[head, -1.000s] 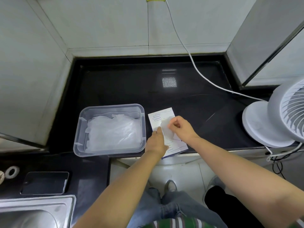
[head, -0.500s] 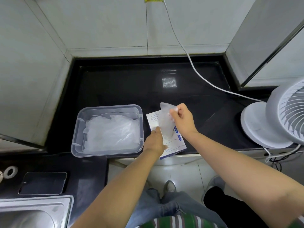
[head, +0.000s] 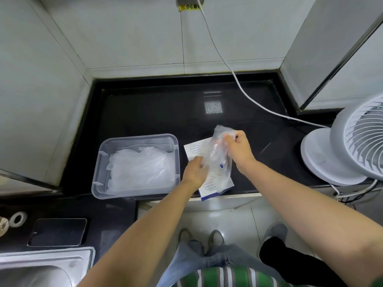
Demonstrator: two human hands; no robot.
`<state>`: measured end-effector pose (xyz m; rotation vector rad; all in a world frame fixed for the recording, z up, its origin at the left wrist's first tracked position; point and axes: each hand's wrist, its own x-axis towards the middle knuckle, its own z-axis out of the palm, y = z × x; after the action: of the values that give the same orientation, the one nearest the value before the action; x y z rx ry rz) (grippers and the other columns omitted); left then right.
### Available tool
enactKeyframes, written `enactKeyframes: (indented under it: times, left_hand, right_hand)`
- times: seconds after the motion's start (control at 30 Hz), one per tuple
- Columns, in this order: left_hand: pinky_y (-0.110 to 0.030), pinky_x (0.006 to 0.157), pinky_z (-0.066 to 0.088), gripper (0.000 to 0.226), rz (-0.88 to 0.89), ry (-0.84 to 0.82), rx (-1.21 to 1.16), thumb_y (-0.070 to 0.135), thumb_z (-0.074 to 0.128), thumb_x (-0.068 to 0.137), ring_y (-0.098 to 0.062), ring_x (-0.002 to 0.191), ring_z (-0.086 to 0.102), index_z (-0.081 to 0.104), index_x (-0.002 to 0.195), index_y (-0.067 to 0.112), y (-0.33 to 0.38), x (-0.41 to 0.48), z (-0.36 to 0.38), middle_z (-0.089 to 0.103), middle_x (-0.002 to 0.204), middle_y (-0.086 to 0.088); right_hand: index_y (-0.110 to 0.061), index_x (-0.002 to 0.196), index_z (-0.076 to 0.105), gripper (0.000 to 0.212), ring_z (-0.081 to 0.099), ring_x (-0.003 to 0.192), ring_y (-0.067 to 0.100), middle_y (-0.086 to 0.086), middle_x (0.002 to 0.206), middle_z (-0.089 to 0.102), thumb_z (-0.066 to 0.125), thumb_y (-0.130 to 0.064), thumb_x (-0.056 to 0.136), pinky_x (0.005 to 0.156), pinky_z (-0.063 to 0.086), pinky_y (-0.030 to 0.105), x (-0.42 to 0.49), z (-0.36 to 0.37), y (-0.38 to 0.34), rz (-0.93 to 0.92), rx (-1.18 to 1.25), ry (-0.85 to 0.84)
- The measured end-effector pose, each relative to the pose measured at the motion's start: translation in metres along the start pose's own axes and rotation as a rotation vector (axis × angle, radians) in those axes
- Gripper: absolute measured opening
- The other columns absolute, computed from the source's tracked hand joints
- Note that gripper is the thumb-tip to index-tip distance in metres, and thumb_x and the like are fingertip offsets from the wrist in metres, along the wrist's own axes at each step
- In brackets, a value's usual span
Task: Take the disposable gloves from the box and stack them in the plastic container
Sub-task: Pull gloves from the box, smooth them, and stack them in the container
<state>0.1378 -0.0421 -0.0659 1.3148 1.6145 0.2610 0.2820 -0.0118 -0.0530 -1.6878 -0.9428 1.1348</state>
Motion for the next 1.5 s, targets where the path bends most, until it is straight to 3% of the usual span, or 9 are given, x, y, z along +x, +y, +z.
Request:
enactKeyframes:
  times: [0.17, 0.4, 0.67, 0.8, 0.9, 1.03, 1.23, 1.33, 1.5]
  left_hand:
    - [-0.041, 0.090, 0.045, 0.058, -0.072, -0.122, -0.665, 0.062, 0.044, 0.085, -0.027, 0.105, 0.063, 0.070, 0.103, 0.013, 0.026, -0.006, -0.016, 0.070, 0.109, -0.006]
    - [-0.022, 0.074, 0.051, 0.011, 0.178, 0.118, -0.531, 0.010, 0.065, 0.090, -0.018, 0.089, 0.065, 0.074, 0.096, 0.009, 0.031, 0.003, -0.049, 0.071, 0.094, -0.006]
    - [-0.033, 0.073, 0.049, 0.016, 0.242, -0.160, -0.400, 0.009, 0.061, 0.090, -0.023, 0.079, 0.061, 0.074, 0.095, 0.001, 0.002, -0.013, -0.116, 0.064, 0.086, -0.018]
    - [-0.024, 0.050, 0.038, 0.023, 0.198, -0.229, -0.379, 0.011, 0.060, 0.091, -0.020, 0.057, 0.039, 0.068, 0.098, -0.009, -0.016, -0.018, -0.138, 0.043, 0.074, -0.024]
    - [-0.031, 0.061, 0.040, 0.030, 0.176, -0.205, -0.341, 0.028, 0.067, 0.091, -0.031, 0.066, 0.039, 0.068, 0.083, -0.001, -0.032, -0.022, -0.157, 0.045, 0.074, -0.030]
    - [-0.034, 0.074, 0.047, 0.045, 0.075, -0.001, -0.380, 0.047, 0.076, 0.077, -0.029, 0.082, 0.052, 0.070, 0.084, 0.003, -0.054, -0.016, -0.178, 0.057, 0.082, -0.009]
    - [-0.040, 0.112, 0.039, 0.063, 0.026, 0.013, -1.102, 0.054, 0.053, 0.092, -0.023, 0.128, 0.053, 0.051, 0.136, 0.009, -0.071, -0.016, -0.191, 0.058, 0.131, -0.002]
    - [-0.038, 0.105, 0.044, 0.057, -0.008, -0.138, -0.988, 0.053, 0.059, 0.084, -0.025, 0.118, 0.061, 0.062, 0.124, 0.013, -0.081, -0.022, -0.185, 0.067, 0.124, -0.009]
    - [-0.026, 0.083, 0.054, 0.017, -0.033, 0.256, -0.931, 0.026, 0.065, 0.093, -0.012, 0.087, 0.068, 0.068, 0.103, 0.013, -0.083, -0.011, -0.173, 0.071, 0.094, -0.002]
  right_hand:
    - [-0.005, 0.098, 0.050, 0.012, 0.056, 0.087, 0.015, 0.005, 0.094, 0.054, 0.060, -0.010, 0.093, 0.072, 0.050, 0.022, -0.007, -0.002, -0.001, 0.068, 0.123, 0.009]
    - [-0.012, 0.114, 0.055, 0.026, 0.065, 0.095, 0.025, 0.015, 0.112, 0.063, 0.061, -0.003, 0.090, 0.077, 0.055, 0.031, -0.009, -0.001, -0.017, 0.118, 0.210, -0.243]
    - [-0.002, 0.132, 0.056, 0.059, 0.060, 0.095, 0.024, 0.018, 0.113, 0.061, 0.066, -0.039, 0.087, 0.083, 0.049, 0.032, -0.013, 0.019, -0.038, 0.273, 0.225, -0.854]
    - [0.008, 0.128, 0.055, 0.065, 0.054, 0.114, 0.032, 0.029, 0.126, 0.056, 0.073, -0.034, 0.083, 0.100, 0.039, 0.042, -0.011, 0.041, -0.043, 0.167, 0.229, -0.800]
    - [-0.004, 0.096, 0.066, 0.014, 0.060, 0.094, 0.027, 0.019, 0.098, 0.064, 0.064, -0.017, 0.092, 0.084, 0.046, 0.035, -0.011, 0.054, -0.046, 0.121, 0.287, -0.668]
    - [-0.019, 0.066, 0.058, 0.027, 0.055, 0.070, 0.018, 0.004, 0.071, 0.057, 0.068, -0.015, 0.091, 0.068, 0.047, 0.029, -0.012, 0.074, -0.045, 0.031, 0.254, -0.469]
    - [-0.017, 0.084, 0.050, 0.018, 0.055, 0.060, 0.002, 0.006, 0.078, 0.056, 0.063, -0.013, 0.095, 0.060, 0.045, 0.018, -0.024, 0.109, -0.047, -0.083, 0.186, -0.261]
    - [-0.019, 0.096, 0.048, 0.013, 0.060, 0.082, 0.016, 0.006, 0.092, 0.057, 0.060, -0.013, 0.096, 0.077, 0.053, 0.035, -0.032, 0.128, -0.044, -0.065, 0.165, -0.263]
    - [-0.021, 0.119, 0.047, 0.031, 0.062, 0.090, 0.014, 0.002, 0.102, 0.062, 0.061, -0.009, 0.094, 0.081, 0.053, 0.024, -0.044, 0.146, -0.044, -0.047, 0.115, -0.315]
